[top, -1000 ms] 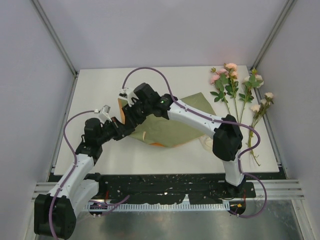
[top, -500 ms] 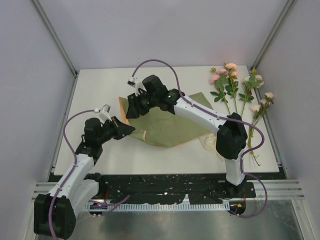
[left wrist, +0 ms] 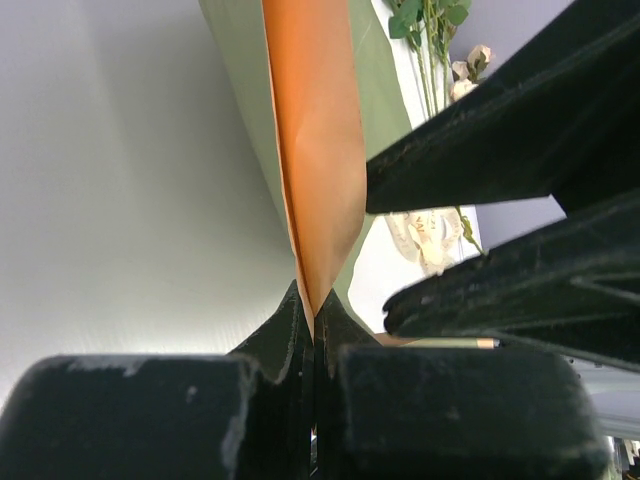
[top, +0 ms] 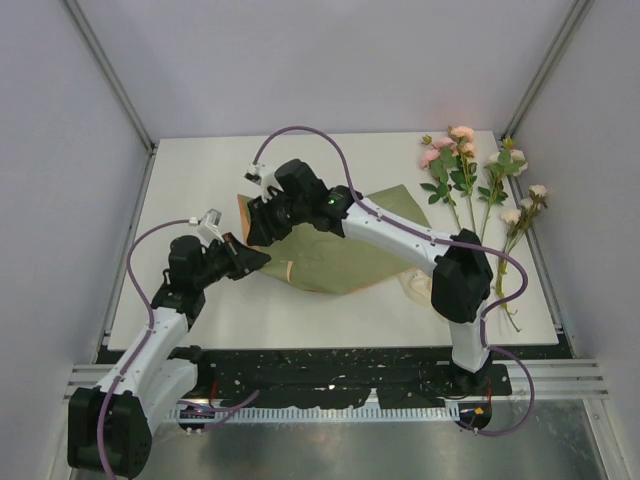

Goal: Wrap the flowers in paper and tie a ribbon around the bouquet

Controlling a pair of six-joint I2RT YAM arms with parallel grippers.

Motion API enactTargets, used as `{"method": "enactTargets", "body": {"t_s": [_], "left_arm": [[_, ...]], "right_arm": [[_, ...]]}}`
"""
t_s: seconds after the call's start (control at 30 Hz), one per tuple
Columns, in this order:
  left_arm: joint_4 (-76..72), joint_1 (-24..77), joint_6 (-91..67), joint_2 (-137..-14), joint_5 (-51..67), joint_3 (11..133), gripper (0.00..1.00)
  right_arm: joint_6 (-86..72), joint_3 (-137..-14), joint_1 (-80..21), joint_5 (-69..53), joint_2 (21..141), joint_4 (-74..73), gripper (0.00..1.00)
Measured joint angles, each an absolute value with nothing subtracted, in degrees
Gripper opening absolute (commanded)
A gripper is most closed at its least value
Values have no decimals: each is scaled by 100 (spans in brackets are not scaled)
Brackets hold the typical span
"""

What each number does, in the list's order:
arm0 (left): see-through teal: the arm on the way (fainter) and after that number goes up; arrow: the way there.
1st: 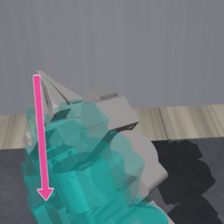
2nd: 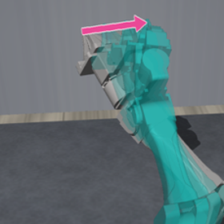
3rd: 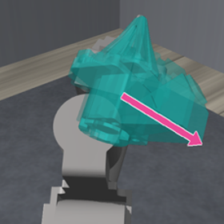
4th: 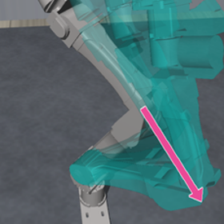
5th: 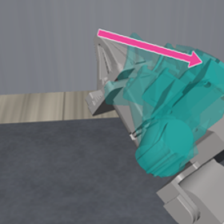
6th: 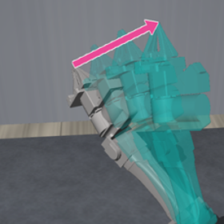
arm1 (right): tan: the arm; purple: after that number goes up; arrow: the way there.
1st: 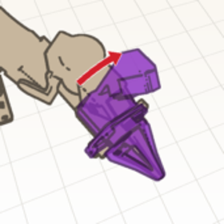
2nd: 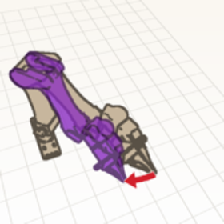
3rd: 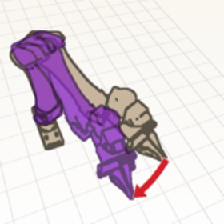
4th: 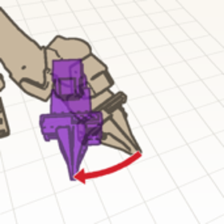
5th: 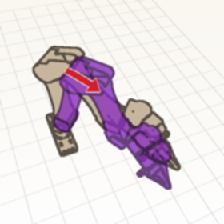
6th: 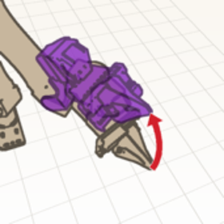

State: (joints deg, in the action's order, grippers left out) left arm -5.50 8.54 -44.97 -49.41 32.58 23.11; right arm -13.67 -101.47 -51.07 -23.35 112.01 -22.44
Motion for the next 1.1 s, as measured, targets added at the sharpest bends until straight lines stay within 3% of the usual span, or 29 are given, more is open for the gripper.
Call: {"method": "enactTargets", "body": {"t_s": [0.3, 0.37, 0.43, 0.7, 0.77, 1.0, 1.03, 1.07, 1.1], "left_arm": [[-537, 906, -4491, -4965, 3256, 2311, 0], [-510, 919, -4477, -4976, 3253, 2311, 0], [-484, 932, -4473, -4984, 3245, 2311, 0], [-377, 939, -4427, -4912, 3218, 2311, 0], [-296, 939, -4412, -4818, 3201, 2311, 4], [-185, 939, -4281, -4458, 3192, 2309, 0], [-185, 939, -4270, -4440, 3194, 2309, 0], [-185, 939, -4254, -4423, 3197, 2309, 0], [-185, 939, -4248, -4412, 3194, 2309, 0]], "right_arm": [[-1061, -10331, -5332, -1667, 11483, -2563, 34], [-1035, -10331, -5360, -1619, 11546, -2593, 15], [-996, -10337, -5376, -1612, 11563, -2606, 6], [-816, -10385, -5352, -1575, 11563, -2668, 5], [-749, -10383, -5315, -1570, 11550, -2668, 6], [-567, -10147, -5100, -1601, 11207, -2670, 6], [-572, -10112, -5070, -1673, 11161, -2659, 7], [-589, -10090, -5028, -1776, 11122, -2655, 25], [-622, -10090, -4980, -1933, 11111, -2639, 31]]}}
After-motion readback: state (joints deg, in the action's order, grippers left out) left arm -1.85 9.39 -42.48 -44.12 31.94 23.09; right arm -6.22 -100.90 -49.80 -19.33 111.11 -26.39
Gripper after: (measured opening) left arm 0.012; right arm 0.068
